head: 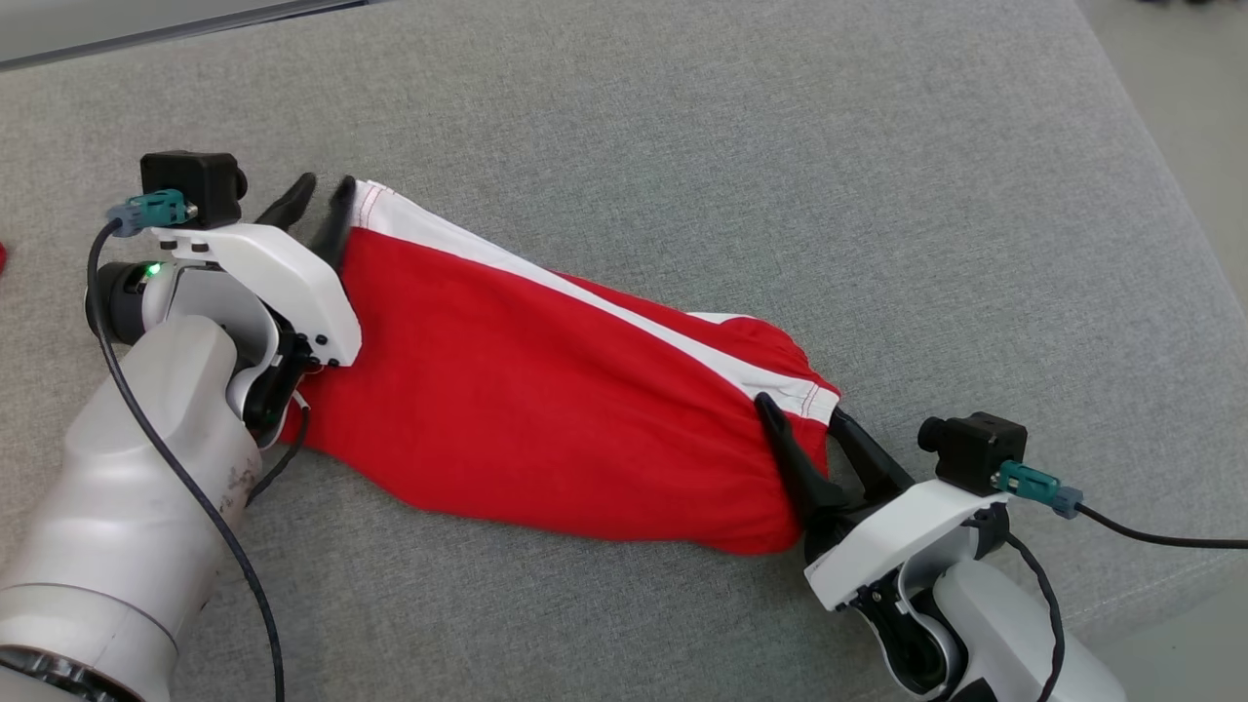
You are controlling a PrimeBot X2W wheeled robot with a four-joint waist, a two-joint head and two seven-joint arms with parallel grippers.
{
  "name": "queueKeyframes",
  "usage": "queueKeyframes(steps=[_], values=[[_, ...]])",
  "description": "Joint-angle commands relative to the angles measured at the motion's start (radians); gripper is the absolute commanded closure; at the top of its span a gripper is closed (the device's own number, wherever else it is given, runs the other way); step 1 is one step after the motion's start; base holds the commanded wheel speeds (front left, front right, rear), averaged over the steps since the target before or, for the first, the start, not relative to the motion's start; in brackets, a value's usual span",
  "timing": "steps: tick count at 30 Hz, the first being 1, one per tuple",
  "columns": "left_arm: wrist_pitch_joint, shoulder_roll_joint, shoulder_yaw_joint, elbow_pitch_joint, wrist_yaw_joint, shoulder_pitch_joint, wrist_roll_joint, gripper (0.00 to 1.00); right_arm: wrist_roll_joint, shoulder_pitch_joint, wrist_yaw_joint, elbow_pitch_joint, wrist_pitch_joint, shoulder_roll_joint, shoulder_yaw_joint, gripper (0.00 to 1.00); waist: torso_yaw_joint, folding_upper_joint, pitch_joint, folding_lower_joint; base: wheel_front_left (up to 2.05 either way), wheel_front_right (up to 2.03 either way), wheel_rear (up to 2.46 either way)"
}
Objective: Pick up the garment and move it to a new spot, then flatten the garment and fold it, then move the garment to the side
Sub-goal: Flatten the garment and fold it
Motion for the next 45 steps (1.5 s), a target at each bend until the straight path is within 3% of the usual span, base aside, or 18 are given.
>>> queueKeyframes(steps=[1,9,17,24,34,35,36,37,38,45], values=[[-0.005,-0.002,-0.008,0.009,0.000,-0.018,0.000,0.00,-0.006,-0.007,-0.001,0.007,-0.007,-0.005,-0.007,0.00,0.001,0.0000,-0.004,0.0000,0.00,0.00,0.00],[0.020,0.001,-0.062,-0.016,0.000,0.020,-0.034,0.00,-0.039,0.046,0.000,-0.006,-0.007,-0.032,-0.074,0.00,0.024,0.0000,-0.051,0.0000,0.00,0.00,0.00],[0.077,0.057,-0.090,-0.111,0.000,0.115,-0.126,0.00,-0.090,0.123,0.000,-0.061,0.026,-0.053,-0.171,0.00,0.041,0.0000,-0.096,0.0000,0.00,0.00,0.00],[0.153,0.133,-0.108,-0.199,0.000,0.223,-0.220,0.00,-0.152,0.207,0.000,-0.198,0.085,-0.052,-0.285,0.00,0.048,0.0000,-0.124,0.0000,0.00,0.00,0.00],[0.203,0.165,-0.110,-0.267,0.000,0.312,-0.309,0.00,-0.213,0.278,0.000,-0.356,0.180,-0.011,-0.377,0.00,0.040,0.0000,-0.128,0.0000,0.00,0.00,0.00],[0.193,0.164,-0.104,-0.263,0.000,0.314,-0.313,0.17,-0.216,0.281,0.000,-0.365,0.186,-0.008,-0.381,0.00,0.038,0.0000,-0.128,0.0000,0.00,0.00,0.00],[0.185,0.160,-0.102,-0.259,0.000,0.316,-0.315,0.55,-0.221,0.284,0.000,-0.375,0.191,-0.005,-0.383,0.00,0.037,0.0000,-0.129,0.0000,0.00,0.00,0.00],[0.177,0.156,-0.103,-0.258,0.000,0.319,-0.314,0.73,-0.224,0.287,0.000,-0.384,0.197,-0.003,-0.385,0.00,0.036,0.0000,-0.130,0.0000,0.00,0.00,0.00],[0.172,0.151,-0.104,-0.259,0.000,0.324,-0.317,0.98,-0.224,0.291,0.000,-0.391,0.201,-0.001,-0.389,0.00,0.036,0.0000,-0.132,0.0000,0.00,0.00,0.00],[0.150,0.148,-0.119,-0.298,0.000,0.352,-0.337,1.00,-0.242,0.310,0.000,-0.424,0.222,0.008,-0.414,0.00,0.058,0.0000,-0.146,0.0000,0.00,0.00,0.00]])
